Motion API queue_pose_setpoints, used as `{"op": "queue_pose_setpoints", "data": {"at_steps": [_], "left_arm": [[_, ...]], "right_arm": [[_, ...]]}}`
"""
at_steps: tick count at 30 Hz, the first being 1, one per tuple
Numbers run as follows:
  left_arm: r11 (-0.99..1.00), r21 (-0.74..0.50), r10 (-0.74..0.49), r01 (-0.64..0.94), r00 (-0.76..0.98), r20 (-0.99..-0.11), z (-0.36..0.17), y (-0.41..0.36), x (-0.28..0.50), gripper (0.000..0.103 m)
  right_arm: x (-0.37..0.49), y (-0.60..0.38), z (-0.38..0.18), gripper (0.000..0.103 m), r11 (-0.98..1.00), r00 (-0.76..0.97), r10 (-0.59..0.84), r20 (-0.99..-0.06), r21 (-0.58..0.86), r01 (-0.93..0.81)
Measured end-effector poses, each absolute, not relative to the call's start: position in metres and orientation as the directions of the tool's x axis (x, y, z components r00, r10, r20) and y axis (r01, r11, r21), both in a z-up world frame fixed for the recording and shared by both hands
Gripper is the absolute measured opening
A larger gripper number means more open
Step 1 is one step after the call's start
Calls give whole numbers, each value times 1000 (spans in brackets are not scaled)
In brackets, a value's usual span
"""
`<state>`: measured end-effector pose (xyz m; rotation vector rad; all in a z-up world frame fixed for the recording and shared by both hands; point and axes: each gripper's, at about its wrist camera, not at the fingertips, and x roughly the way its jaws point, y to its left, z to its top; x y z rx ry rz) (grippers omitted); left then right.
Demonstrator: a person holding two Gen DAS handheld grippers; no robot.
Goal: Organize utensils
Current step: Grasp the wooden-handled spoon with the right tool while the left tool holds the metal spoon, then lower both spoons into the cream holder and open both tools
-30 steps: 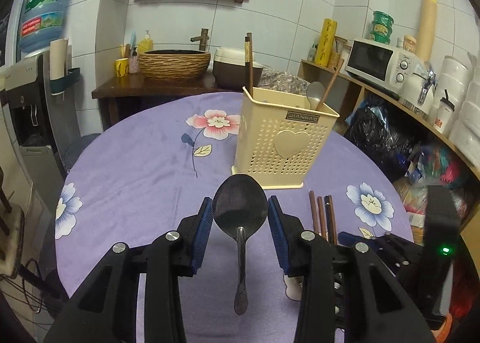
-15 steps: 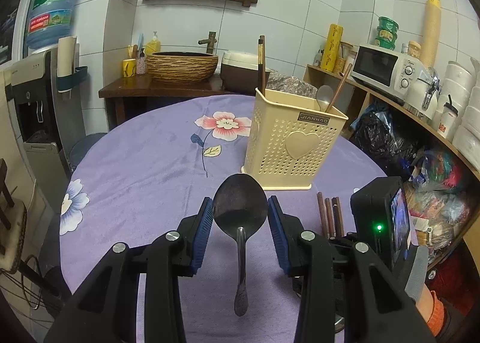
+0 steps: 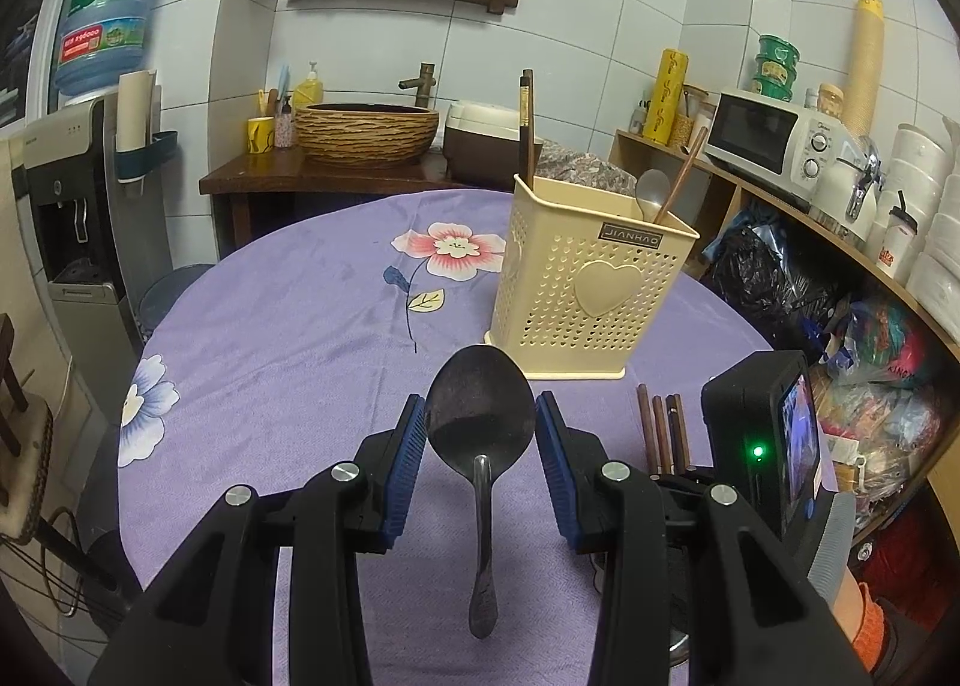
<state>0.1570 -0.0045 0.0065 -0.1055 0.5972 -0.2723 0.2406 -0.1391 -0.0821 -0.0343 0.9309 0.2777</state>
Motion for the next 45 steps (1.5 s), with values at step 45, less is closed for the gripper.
{"op": "queue_pose_setpoints", "data": {"at_steps": [45], "left_arm": [[940, -211, -341, 270, 789, -511, 26, -3, 166, 38]], "right_arm": [[167, -171, 45, 16, 902, 738, 427, -523, 194, -385]]}}
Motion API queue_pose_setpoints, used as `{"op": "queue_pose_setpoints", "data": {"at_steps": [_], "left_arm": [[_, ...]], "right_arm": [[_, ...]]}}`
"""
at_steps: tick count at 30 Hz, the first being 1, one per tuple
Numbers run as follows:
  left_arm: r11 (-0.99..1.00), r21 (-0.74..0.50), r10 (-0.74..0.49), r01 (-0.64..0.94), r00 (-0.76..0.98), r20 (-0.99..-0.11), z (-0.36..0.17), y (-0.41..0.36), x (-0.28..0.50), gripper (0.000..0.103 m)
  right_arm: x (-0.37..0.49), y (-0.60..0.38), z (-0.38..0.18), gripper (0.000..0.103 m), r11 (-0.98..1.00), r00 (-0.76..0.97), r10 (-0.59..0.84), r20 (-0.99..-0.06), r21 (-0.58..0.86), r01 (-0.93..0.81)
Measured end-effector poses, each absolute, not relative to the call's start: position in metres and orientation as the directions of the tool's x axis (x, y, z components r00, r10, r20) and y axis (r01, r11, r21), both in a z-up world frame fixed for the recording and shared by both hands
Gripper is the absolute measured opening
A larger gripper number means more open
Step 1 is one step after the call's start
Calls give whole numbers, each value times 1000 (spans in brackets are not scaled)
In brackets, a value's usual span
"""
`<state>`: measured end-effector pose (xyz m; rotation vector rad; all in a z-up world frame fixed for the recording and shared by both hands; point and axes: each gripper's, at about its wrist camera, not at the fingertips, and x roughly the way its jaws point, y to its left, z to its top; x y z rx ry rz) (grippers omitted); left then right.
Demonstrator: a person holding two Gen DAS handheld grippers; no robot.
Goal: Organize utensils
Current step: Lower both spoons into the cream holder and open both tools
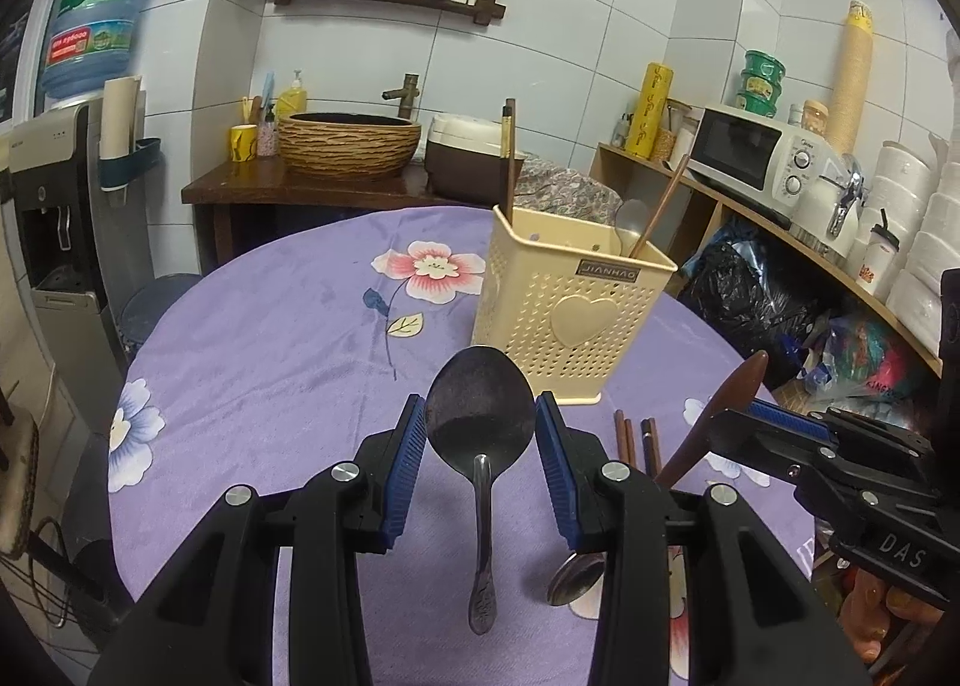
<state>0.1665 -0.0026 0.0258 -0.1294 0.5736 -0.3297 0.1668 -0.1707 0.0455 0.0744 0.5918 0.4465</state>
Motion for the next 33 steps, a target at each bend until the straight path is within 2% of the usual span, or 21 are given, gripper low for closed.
{"op": "queue_pose_setpoints", "data": {"at_steps": [9, 13, 16, 21, 26, 33], "left_arm": [[916, -216, -400, 337, 789, -466, 70, -5, 186, 38], [891, -245, -452, 382, 798, -399, 115, -5, 197, 38], [894, -199, -447, 401, 833, -327, 153, -17, 206, 38], [896, -185, -441, 403, 853, -278, 187, -44, 242, 38], [923, -183, -380, 338, 874, -303, 170, -68, 288, 38], [939, -162, -341, 302, 866, -366, 116, -76, 305, 38]], "right_arm": [[184, -189, 89, 16, 902, 775, 429, -464, 178, -393], [200, -200, 122, 16, 910, 800, 412, -436, 154, -384], [218, -210, 153, 16, 925, 841, 378, -388, 129, -356], [259, -219, 190, 16, 953, 892, 302, -337, 92, -289], [295, -226, 185, 16, 975, 914, 222, -339, 67, -212], [314, -229, 133, 16, 980, 894, 199, -401, 77, -184]]}}
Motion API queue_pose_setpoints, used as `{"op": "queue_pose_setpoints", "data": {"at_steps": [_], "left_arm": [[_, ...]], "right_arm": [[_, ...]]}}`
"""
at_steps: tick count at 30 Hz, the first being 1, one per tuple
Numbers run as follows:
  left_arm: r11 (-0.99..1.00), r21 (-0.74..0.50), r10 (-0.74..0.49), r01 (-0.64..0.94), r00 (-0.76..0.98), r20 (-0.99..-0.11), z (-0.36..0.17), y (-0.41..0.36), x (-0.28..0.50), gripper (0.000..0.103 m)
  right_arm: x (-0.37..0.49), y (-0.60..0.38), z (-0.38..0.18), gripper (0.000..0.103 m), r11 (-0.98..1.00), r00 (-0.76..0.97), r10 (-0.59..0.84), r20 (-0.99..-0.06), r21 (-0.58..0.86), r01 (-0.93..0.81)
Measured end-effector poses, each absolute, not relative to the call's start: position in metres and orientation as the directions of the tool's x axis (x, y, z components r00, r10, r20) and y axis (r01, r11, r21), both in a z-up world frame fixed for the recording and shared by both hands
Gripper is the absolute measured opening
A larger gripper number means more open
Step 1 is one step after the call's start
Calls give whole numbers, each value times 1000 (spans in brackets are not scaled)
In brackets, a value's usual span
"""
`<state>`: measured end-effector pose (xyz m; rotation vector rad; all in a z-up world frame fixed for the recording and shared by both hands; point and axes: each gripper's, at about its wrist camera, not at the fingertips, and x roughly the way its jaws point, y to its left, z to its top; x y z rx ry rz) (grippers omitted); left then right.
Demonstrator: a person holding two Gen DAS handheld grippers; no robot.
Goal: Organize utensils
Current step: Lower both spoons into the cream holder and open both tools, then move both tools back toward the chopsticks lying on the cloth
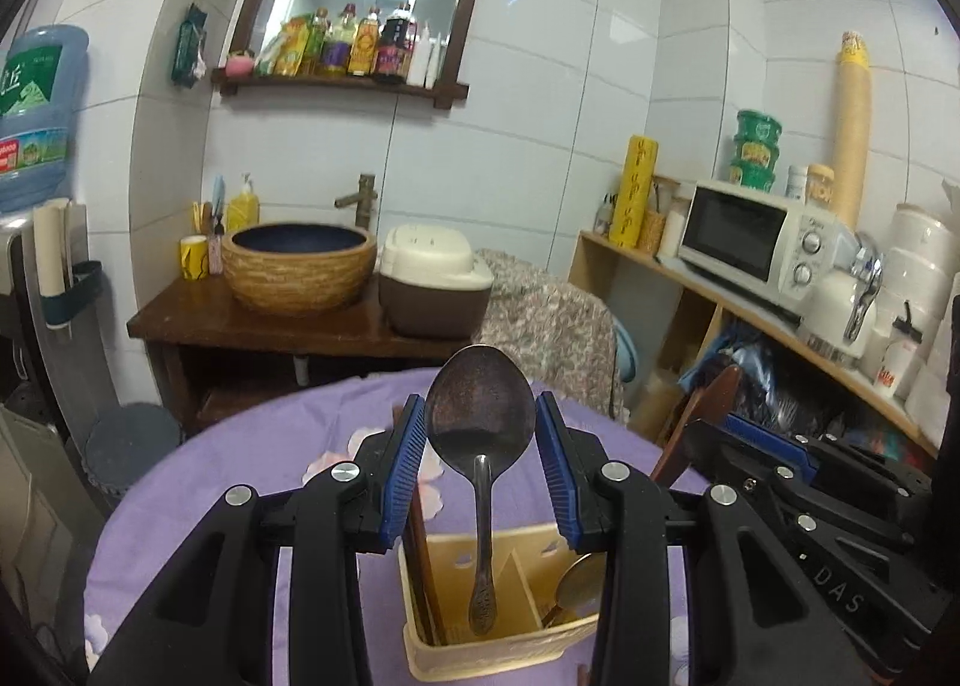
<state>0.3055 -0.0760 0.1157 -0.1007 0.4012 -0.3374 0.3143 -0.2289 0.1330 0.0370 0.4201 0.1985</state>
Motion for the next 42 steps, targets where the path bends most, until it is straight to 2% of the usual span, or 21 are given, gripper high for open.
{"op": "queue_pose_setpoints", "data": {"at_steps": [8, 13, 18, 20, 22, 25, 26, 27, 29, 30, 33, 37, 42], "left_arm": [[944, -141, -331, 300, 844, -422, 76, -76, 303, 38], [945, -110, -323, 307, 836, -443, 63, -79, 303, 38], [940, -132, -339, 314, 828, -446, 60, -75, 299, 41], [939, -139, -343, 314, 832, -436, 62, -72, 294, 55], [941, -140, -339, 309, 842, -420, 64, -68, 286, 60], [945, -130, -328, 302, 856, -399, 67, -64, 272, 64], [946, -122, -324, 300, 861, -394, 67, -62, 267, 67], [948, -114, -317, 297, 866, -388, 67, -60, 260, 69], [952, -103, -305, 288, 872, -383, 66, -56, 249, 76], [952, -103, -305, 288, 872, -384, 64, -54, 242, 77], [954, -99, -299, 283, 865, -403, 56, -49, 225, 81], [959, -77, -278, 272, 854, -440, 39, -43, 204, 84], [969, -53, -236, 241, 841, -487, 11, -34, 181, 87]], "right_arm": [[310, -221, 89, 16, 980, 873, 200, -444, 66, -190], [308, -221, 79, 16, 980, 872, 195, -450, 57, -190], [306, -227, 73, 18, 981, 876, 193, -441, 68, -182], [302, -228, 72, 22, 982, 881, 186, -434, 61, -178], [296, -229, 73, 35, 983, 889, 183, -419, 62, -173], [282, -227, 79, 41, 985, 906, 173, -385, 44, -169], [277, -225, 82, 44, 984, 910, 173, -378, 35, -172], [272, -225, 84, 51, 984, 913, 172, -371, 29, -173], [256, -220, 86, 54, 986, 923, 154, -353, -4, -166], [250, -219, 87, 55, 987, 925, 145, -352, -19, -162], [227, -214, 85, 67, 987, 928, 128, -349, -51, -155], [202, -212, 73, 75, 986, 919, 111, -377, -75, -150], [178, -217, 40, 78, 989, 888, 63, -455, -88, -115]]}}
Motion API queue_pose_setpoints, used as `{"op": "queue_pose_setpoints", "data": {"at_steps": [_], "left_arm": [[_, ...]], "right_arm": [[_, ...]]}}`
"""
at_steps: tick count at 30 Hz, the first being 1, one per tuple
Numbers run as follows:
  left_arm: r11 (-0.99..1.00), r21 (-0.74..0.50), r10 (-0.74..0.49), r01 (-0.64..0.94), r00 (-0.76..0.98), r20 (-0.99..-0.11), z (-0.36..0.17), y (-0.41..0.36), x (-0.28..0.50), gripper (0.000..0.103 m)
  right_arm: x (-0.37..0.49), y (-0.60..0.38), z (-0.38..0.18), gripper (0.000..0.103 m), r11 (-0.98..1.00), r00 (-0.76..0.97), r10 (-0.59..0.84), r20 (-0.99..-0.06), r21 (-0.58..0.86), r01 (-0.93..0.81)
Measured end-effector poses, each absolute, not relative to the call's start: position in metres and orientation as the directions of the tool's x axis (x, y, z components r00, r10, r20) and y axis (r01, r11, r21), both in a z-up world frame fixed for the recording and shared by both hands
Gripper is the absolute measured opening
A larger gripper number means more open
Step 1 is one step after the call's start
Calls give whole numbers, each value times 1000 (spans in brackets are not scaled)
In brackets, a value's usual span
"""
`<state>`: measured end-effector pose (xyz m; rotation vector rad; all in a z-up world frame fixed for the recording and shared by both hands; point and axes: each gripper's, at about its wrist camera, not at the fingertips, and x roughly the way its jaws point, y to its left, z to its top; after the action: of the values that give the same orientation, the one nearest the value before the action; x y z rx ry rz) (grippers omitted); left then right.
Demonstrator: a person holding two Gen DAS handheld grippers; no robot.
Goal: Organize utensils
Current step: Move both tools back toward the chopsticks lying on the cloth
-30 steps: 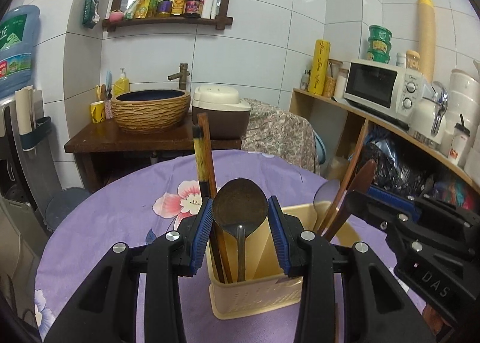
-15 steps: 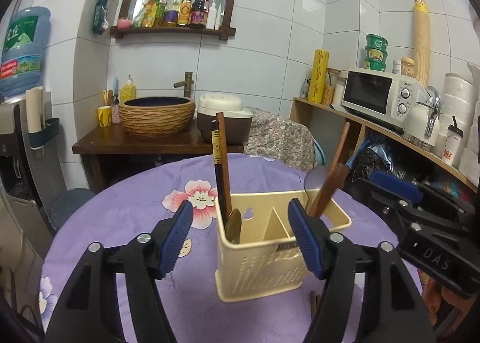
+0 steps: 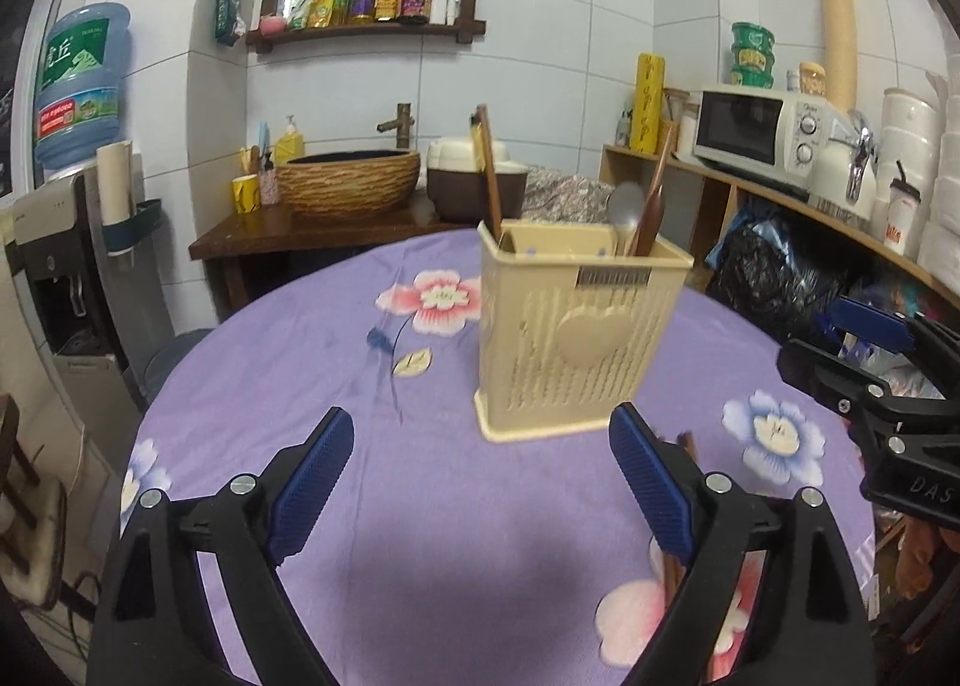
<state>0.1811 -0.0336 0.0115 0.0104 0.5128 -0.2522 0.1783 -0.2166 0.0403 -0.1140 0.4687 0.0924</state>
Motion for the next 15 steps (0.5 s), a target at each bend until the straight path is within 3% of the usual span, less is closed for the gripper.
{"op": "queue_pose_setpoints", "data": {"at_steps": [7, 15], "left_arm": [[978, -35, -192, 206, 814, -548, -22, -27, 162, 87], [983, -31, -166, 183, 792, -588, -45, -22, 152, 87]], "right_arm": [[160, -235, -13, 78, 998, 814, 23, -581, -27, -48], [139, -235, -48, 78, 1000, 770, 4, -638, -12, -16]]}}
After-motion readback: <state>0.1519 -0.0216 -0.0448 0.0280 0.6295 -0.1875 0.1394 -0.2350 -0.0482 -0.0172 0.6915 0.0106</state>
